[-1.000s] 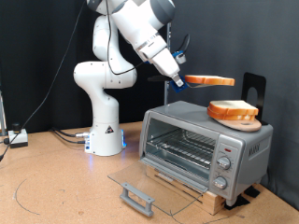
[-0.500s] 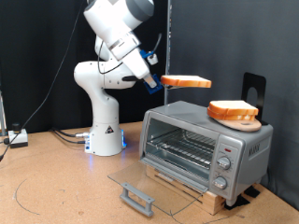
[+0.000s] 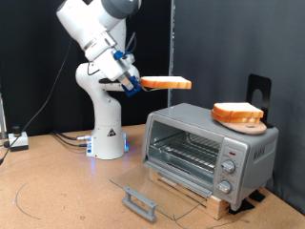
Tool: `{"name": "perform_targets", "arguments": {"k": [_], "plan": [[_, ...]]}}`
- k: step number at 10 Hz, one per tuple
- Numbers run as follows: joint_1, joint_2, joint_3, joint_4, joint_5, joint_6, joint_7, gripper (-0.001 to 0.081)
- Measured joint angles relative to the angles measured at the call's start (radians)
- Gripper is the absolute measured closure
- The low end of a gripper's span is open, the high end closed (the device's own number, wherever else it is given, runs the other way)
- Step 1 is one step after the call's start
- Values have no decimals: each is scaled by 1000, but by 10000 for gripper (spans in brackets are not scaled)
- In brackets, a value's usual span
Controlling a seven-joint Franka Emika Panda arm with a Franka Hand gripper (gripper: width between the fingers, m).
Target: Make a piece of toast with the oven
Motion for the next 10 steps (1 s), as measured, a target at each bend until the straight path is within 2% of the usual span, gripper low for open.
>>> {"name": "perform_targets", "arguments": {"k": [2, 3, 7, 10], "plan": [[-24, 45, -41, 34, -51, -3, -27, 349], [-34, 77, -44, 55, -69, -3, -33, 349], [-34, 82, -62, 21, -73, -18, -91, 349], [-49, 104, -79, -21, -109, 14, -140, 349]]}}
